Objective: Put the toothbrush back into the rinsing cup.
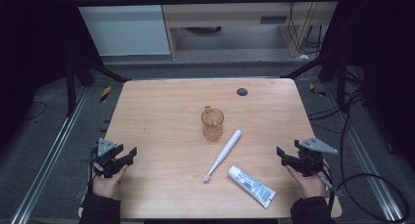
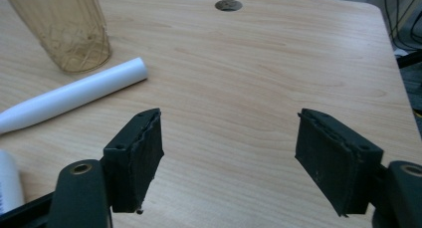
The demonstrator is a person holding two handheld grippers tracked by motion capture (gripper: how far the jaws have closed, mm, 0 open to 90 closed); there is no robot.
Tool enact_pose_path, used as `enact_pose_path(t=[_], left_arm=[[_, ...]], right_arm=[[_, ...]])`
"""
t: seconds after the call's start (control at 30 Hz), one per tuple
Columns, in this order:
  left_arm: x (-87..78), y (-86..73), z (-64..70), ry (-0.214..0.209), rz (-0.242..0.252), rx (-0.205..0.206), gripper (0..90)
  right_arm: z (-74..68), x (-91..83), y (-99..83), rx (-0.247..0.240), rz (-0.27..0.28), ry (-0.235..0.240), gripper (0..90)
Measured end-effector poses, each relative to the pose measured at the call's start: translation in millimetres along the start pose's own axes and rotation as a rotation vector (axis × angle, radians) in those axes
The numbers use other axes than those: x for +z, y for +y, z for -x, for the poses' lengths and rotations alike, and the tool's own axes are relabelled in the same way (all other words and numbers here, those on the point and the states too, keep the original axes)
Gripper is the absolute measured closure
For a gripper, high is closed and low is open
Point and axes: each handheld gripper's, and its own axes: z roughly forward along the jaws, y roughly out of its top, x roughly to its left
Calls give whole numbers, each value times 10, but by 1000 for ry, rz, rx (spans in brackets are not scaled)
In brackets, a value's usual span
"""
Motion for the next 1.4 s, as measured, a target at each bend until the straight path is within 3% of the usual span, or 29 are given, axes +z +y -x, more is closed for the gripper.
enact_pose_path(t=[0.53,0.9,1.2,1.4], left_arm=[[23,-19,65,-24,-34,14,507],[34,-15,100,-29,-47,30,558],[41,-15,163,-55,-66,40,683],[40,-7,224,-70,-74,61,763]], right_arm=[[-306,-89,16,-57,-34,114,331],[-374,-11,61,-83,-38,147,366],[-519,107,113,-118,-59,206,503],[-541,199,192,-99,-48,226,611]])
